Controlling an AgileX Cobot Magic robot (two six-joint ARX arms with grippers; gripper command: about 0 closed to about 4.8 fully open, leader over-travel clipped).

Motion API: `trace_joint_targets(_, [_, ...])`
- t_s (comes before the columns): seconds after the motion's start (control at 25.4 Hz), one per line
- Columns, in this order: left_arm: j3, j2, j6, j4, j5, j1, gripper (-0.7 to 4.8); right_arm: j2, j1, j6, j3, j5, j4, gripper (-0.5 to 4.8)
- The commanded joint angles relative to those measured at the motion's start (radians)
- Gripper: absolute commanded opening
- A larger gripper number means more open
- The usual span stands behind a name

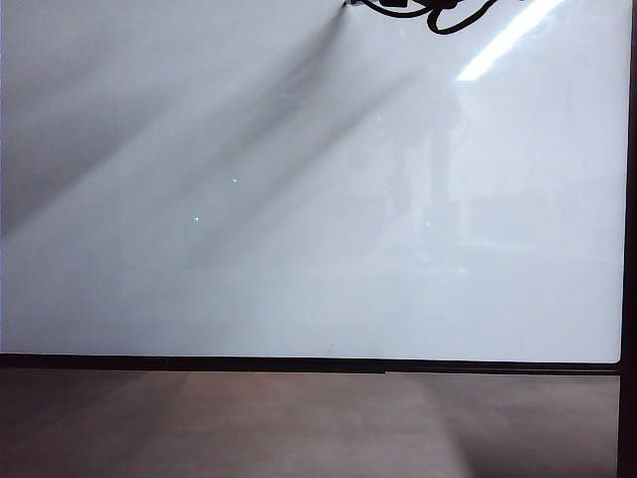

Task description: Reach to the right to find the marker pen, pick it up, and write the number 3 on the whiteboard.

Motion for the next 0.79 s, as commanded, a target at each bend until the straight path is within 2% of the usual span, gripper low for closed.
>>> trace_joint_targets(0.04, [0.003,-0.004,-0.003,0.006,0.004,0.002,-0.06,-0.004,0.0,0.005,0.003,0.04,0.019,0.42])
trace_joint_targets(0.79, [0.003,-0.004,-0.003,0.006,0.001,0.002,-0.06,-0.034,0.003,0.005,0.0,0.107,-0.018,0.39])
